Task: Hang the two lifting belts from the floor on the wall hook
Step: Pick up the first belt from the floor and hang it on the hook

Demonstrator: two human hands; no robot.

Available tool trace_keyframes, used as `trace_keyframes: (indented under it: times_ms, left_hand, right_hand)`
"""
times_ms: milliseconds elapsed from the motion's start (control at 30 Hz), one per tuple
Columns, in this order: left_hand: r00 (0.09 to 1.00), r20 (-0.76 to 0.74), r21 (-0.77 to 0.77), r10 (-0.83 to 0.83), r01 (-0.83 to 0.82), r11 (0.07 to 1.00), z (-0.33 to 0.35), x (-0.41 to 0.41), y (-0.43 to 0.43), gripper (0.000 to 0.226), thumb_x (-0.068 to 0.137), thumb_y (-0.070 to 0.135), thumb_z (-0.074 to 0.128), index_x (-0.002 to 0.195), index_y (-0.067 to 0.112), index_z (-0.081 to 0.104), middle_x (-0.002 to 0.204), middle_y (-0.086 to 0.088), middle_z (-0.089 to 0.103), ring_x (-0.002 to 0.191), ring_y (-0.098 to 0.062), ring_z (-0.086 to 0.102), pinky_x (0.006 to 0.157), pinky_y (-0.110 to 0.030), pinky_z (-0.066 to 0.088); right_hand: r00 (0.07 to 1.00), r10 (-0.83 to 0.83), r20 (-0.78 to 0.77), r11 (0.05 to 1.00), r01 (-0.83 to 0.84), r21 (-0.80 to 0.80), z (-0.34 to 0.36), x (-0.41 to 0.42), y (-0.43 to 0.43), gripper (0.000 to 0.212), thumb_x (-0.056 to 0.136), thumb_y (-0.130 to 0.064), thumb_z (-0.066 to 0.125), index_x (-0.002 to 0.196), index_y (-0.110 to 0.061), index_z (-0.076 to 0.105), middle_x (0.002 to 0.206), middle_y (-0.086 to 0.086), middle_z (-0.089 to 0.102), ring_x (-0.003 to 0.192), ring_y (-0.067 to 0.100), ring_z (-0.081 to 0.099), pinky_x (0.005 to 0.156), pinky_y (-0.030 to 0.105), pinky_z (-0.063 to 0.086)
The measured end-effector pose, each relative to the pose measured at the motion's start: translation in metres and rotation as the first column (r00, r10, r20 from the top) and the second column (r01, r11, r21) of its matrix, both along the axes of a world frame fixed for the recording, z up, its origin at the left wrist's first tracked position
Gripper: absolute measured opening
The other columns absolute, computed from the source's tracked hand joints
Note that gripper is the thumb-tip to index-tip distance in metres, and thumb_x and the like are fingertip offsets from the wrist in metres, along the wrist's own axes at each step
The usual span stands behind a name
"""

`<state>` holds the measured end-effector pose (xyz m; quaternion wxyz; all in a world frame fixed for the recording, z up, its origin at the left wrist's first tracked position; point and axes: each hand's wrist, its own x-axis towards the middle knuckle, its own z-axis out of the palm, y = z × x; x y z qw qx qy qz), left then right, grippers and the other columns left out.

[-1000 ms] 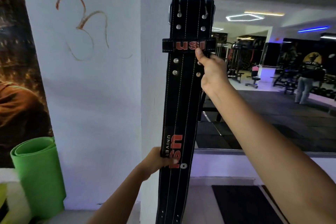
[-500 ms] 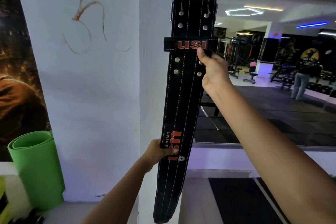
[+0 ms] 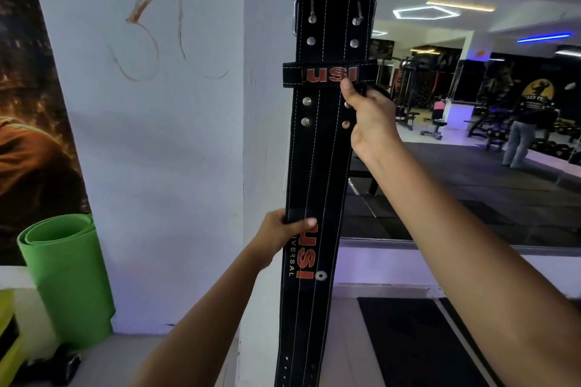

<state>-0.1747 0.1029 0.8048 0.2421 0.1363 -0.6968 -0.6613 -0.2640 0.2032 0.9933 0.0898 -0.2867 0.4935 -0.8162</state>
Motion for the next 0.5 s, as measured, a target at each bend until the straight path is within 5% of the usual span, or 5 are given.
trace_keyframes:
  times_ms: [100,300,500]
  left_hand:
    - [0.999,-0.037,-0.039,-0.033,0.031,0.999,0.022,0.0,0.0,0.027,0.079,0.016,0.072,0.104,0.014,0.066,0.096,-0.001,0.073,0.088,-0.016,0.072,0.071,-0.02,0.056]
    - [0.988,0.142,-0.025,-0.052,0.056,0.998,-0.032,0.012,0.002,0.016,0.079,0.011,0.07,0.095,0.015,0.068,0.098,-0.007,0.073,0.094,-0.024,0.07,0.089,-0.038,0.055]
    - [1.0,-0.001,-0.051,-0.029,0.029,0.998,0.019,0.013,0.003,0.03,0.079,0.02,0.071,0.106,0.008,0.066,0.107,-0.013,0.072,0.097,-0.025,0.07,0.091,-0.038,0.054]
  right_hand:
    - [1.0,-0.005,0.007,1.0,0.005,0.004,0.0,0.003,0.0,0.018,0.081,-0.017,0.069,0.066,-0.021,0.06,0.071,-0.008,0.058,0.072,0.009,0.048,0.045,0.022,0.032]
    - [1.0,0.001,0.004,1.0,-0.001,0.006,-0.006,0.007,0.006,0.015,0.081,-0.017,0.069,0.068,-0.02,0.061,0.074,-0.007,0.059,0.075,0.01,0.05,0.046,0.023,0.033]
    - [1.0,0.009,0.018,1.0,-0.009,0.0,-0.006,0.01,0.009,0.013,0.081,-0.016,0.068,0.071,-0.019,0.061,0.077,-0.007,0.06,0.076,0.01,0.051,0.05,0.026,0.034]
